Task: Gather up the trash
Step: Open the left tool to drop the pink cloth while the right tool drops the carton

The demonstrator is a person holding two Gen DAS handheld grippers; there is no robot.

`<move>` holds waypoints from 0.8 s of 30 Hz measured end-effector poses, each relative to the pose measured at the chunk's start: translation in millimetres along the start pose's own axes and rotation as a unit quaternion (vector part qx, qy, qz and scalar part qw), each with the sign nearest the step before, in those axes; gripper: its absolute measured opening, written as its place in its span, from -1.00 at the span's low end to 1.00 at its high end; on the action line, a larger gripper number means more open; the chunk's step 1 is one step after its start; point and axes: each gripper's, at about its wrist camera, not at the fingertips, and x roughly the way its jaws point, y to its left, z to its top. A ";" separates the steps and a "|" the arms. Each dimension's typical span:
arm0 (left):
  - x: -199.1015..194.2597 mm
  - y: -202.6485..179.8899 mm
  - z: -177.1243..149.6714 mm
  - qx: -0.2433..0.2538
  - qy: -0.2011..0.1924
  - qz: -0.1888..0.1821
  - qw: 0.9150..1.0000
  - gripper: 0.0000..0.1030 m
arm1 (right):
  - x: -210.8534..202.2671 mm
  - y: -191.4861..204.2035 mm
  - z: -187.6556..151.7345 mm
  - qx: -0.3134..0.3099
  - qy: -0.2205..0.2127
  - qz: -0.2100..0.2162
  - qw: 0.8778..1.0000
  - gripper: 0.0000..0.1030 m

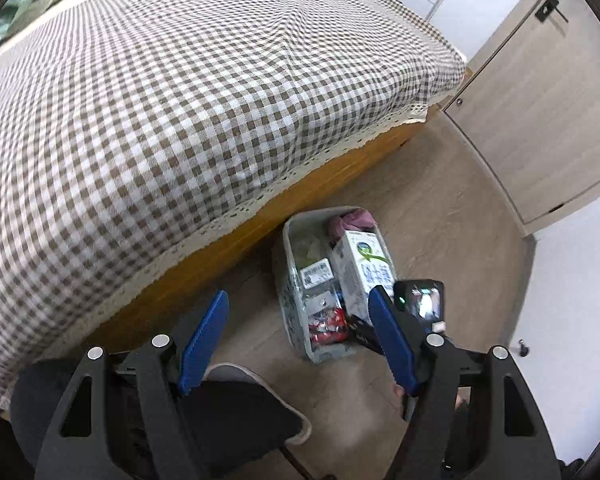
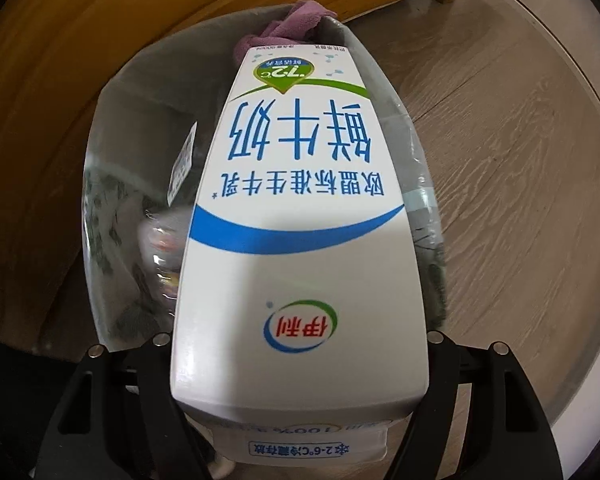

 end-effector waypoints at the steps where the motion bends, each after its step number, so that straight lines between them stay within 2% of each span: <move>1: -2.5 0.4 -1.8 0.001 -0.003 -0.004 1.000 0.36 | 0.6 0.9 2.1 -0.001 -0.003 -0.012 1.000 0.37; 3: -8.0 -0.2 -5.1 0.008 -0.008 -0.005 1.000 0.36 | 2.9 0.4 1.5 -0.004 -0.019 -0.025 0.999 0.56; 5: -19.3 2.1 -10.7 0.015 -0.013 -0.007 1.000 0.36 | 8.7 1.3 2.4 -0.022 -0.007 -0.044 0.999 0.65; 9: -38.6 2.7 -18.9 0.021 -0.026 -0.011 0.999 0.36 | 4.1 0.9 4.9 -0.036 0.017 -0.054 0.998 0.65; 18: -67.9 7.7 -26.8 0.009 -0.042 -0.035 0.999 0.36 | -60.0 -4.1 -1.7 -0.029 -0.030 -0.040 0.998 0.65; 24: -109.8 24.5 -37.0 -0.004 -0.080 -0.047 0.996 0.36 | -115.9 5.3 -9.1 -0.027 -0.069 -0.033 0.997 0.65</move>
